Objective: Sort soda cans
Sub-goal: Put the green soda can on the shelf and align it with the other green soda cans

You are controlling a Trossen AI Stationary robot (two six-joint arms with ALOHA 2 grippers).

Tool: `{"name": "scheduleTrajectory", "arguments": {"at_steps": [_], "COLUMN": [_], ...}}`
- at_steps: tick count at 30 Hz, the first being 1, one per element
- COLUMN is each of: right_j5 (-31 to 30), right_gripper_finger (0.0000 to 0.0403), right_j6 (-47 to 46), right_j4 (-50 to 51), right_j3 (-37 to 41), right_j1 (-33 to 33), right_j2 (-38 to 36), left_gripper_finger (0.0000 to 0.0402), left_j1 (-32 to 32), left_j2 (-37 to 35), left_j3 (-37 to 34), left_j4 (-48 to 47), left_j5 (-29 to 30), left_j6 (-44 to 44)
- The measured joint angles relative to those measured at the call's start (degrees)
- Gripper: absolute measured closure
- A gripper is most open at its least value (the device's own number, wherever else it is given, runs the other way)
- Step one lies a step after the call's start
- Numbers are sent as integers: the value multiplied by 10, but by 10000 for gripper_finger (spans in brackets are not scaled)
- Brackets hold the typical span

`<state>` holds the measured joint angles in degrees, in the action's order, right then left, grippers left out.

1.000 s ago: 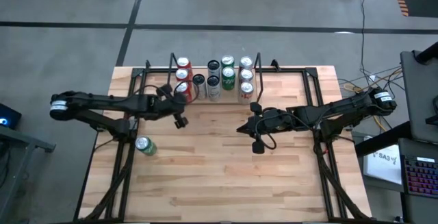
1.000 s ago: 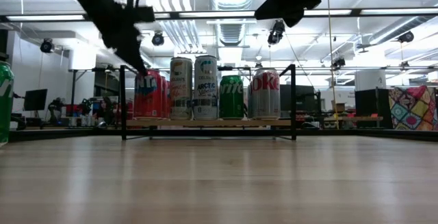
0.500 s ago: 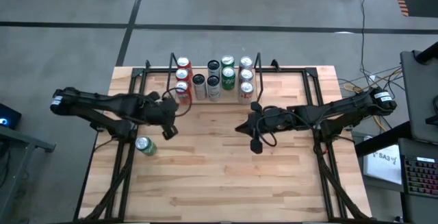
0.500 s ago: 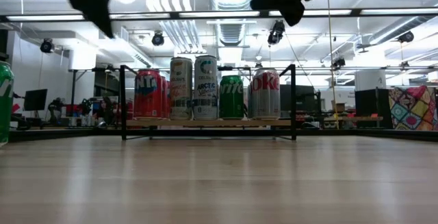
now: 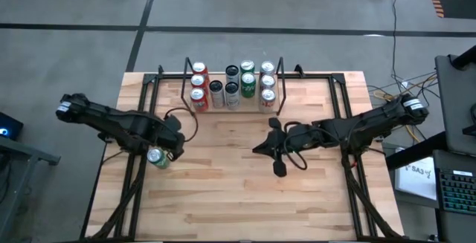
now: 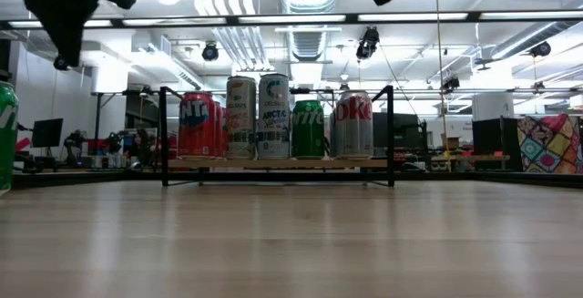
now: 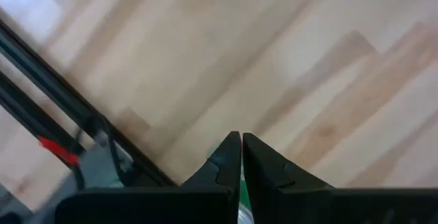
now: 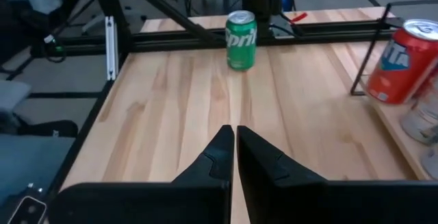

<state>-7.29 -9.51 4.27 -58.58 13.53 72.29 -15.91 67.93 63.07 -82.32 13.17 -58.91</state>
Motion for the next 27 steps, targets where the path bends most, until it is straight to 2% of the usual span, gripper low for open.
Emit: {"name": "scheduleTrajectory", "arguments": {"at_steps": [4, 8, 11, 15, 22, 27], "right_j5": [0, 0, 0, 0, 0, 0], "right_gripper_finger": [394, 394, 394, 394, 394, 394], "right_j6": [4, 12, 16, 19, 20, 18], "right_j4": [1, 2, 3, 4, 8, 15], "right_j3": [-12, -19, -22, -22, -22, -22], "right_j1": [6, 8, 8, 8, 8, 8], "right_j2": [19, 41, 55, 62, 62, 62], "left_gripper_finger": [398, 368, 326, 249, 106, 54], "left_j1": [-24, -59, -85, -108, -121, -121], "left_j2": [-1, 0, 0, 0, 9, 15], "left_j3": [-1, -7, -9, -9, -10, -19], "left_j4": [-5, -22, -22, -30, -77, -76], "left_j5": [-45, -81, -106, -124, -104, -102], "left_j6": [-37, -72, -94, -135, -191, -183]}}
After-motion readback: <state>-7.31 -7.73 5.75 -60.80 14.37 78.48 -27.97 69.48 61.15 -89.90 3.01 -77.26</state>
